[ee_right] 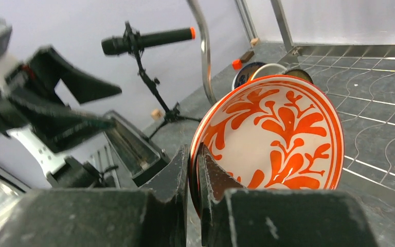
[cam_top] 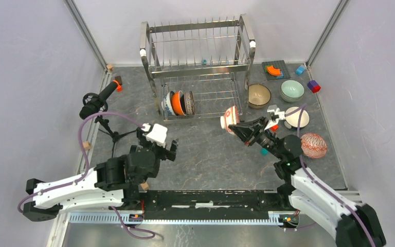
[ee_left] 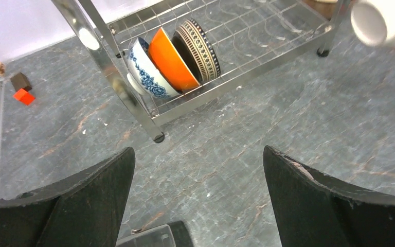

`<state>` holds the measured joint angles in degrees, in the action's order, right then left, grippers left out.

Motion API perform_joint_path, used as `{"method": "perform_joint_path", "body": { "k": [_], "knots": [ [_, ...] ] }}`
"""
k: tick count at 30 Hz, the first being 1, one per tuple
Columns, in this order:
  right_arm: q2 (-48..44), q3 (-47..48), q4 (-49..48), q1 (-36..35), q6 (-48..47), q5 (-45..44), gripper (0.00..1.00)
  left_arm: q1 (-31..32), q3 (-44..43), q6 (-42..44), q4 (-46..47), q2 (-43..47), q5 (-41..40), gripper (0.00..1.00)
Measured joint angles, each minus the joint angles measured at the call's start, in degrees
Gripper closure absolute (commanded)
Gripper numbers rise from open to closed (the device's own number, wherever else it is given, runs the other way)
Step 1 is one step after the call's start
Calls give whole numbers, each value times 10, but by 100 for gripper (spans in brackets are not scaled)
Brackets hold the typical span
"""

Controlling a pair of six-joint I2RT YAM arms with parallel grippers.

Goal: Unload the bowls from the dish rack
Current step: Place the bowl at the center of the board.

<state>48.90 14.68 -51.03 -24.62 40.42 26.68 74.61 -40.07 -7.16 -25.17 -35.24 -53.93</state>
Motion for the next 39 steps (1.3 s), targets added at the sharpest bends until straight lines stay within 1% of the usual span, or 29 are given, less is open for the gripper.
{"method": "perform_joint_path", "body": {
  "k": [4, 6, 9, 14, 17, 20, 24, 27, 33, 39],
  "knots": [
    [-115, 14, 179, -67, -117, -39, 100, 0, 2, -24, 17, 43, 14, 0],
    [-149, 29, 262, -92, -168, -59, 100, 0, 2, -39, 31, 66, 37, 0],
    [-174, 58, 376, -127, -240, -88, 100, 0, 2, -69, 60, 84, 90, 0],
    [-188, 85, 497, -205, -327, -144, 100, 0, 2, -116, 100, 75, 183, 0],
    [-173, 90, 537, -264, -364, -192, 100, 0, -4, -145, 110, 43, 232, 0],
    [-142, 95, 559, -323, -393, -244, 100, 0, -32, -170, 102, -32, 268, 0],
    [-95, 98, 572, -402, -426, -318, 100, 0, -60, -198, 85, -122, 287, 0],
    [-73, 103, 581, -445, -446, -360, 100, 0, -60, -209, 68, -147, 288, 0],
    [-47, 120, 599, -519, -483, -433, 100, 0, -70, -218, 48, -163, 271, 0],
    [-13, 150, 626, -601, -524, -480, 100, 0, -95, -225, 23, -208, 265, 0]
  ]
}}
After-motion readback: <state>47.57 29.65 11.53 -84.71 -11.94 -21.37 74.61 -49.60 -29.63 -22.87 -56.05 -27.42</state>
